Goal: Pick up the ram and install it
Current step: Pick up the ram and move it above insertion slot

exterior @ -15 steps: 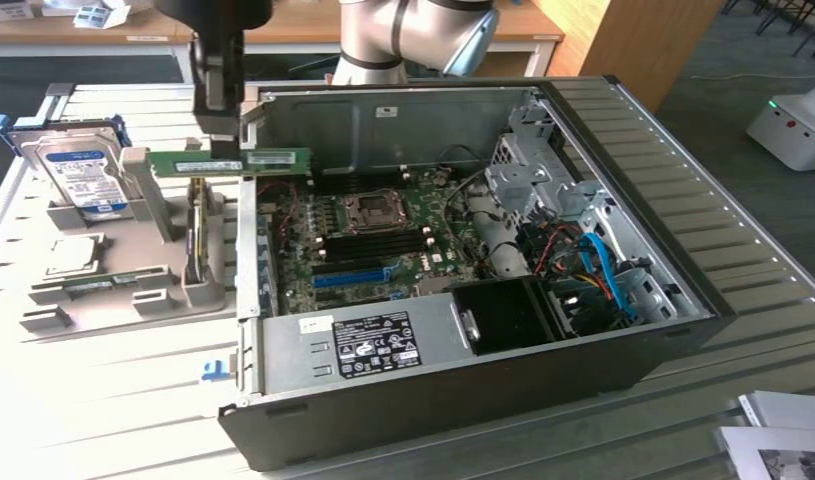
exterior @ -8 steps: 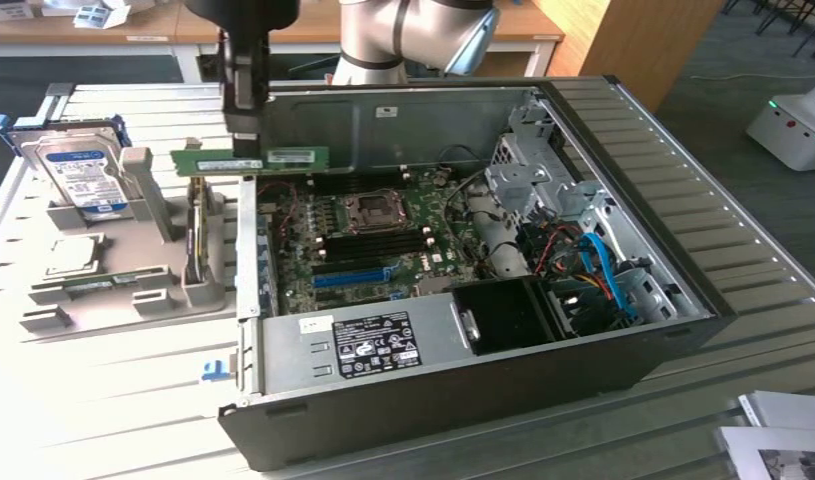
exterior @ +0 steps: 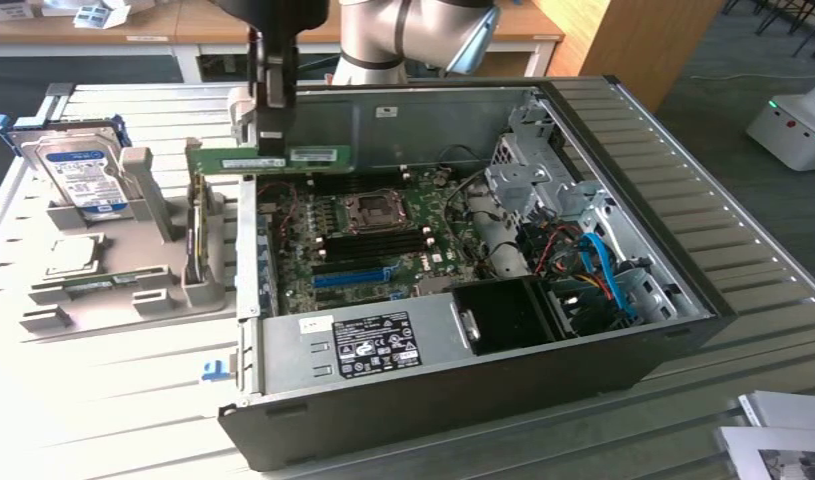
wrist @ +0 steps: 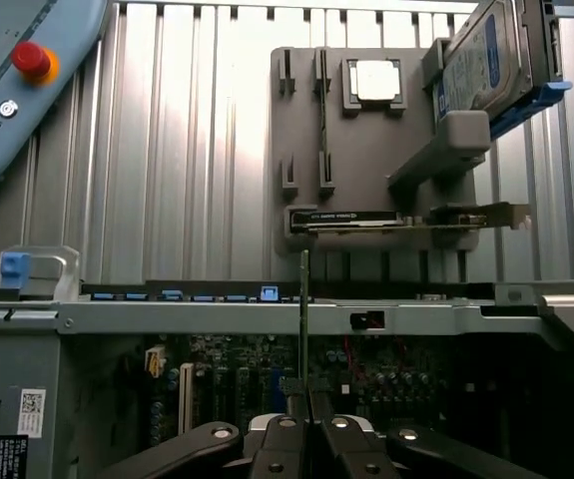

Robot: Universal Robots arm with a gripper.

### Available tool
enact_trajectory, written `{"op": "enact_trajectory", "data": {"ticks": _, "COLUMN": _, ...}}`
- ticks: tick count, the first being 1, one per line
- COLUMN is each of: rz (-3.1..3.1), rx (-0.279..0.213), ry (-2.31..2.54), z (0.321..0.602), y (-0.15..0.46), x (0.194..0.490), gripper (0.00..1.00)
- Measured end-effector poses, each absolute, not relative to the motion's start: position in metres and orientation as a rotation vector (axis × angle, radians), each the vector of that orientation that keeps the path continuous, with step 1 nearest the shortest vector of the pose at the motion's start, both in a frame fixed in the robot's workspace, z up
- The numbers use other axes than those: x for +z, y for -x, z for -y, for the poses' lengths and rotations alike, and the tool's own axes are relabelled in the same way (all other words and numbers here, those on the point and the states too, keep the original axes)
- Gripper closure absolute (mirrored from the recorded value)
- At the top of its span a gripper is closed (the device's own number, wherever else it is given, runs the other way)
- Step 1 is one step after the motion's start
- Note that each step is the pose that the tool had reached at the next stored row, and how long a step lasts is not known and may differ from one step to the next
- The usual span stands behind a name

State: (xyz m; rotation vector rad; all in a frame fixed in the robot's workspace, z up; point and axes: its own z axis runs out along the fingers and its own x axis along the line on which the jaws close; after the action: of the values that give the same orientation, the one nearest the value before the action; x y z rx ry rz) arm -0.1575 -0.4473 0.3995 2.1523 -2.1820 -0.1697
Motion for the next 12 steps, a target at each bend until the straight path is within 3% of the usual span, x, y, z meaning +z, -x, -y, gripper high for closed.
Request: {"op": "enact_trajectory", "data": {"ticks": 12, "rz": 2.182, "rx": -0.170, "ry": -2.153, "z": 0.447, "y": 0.126, "x": 0.400, "gripper": 0.88}}
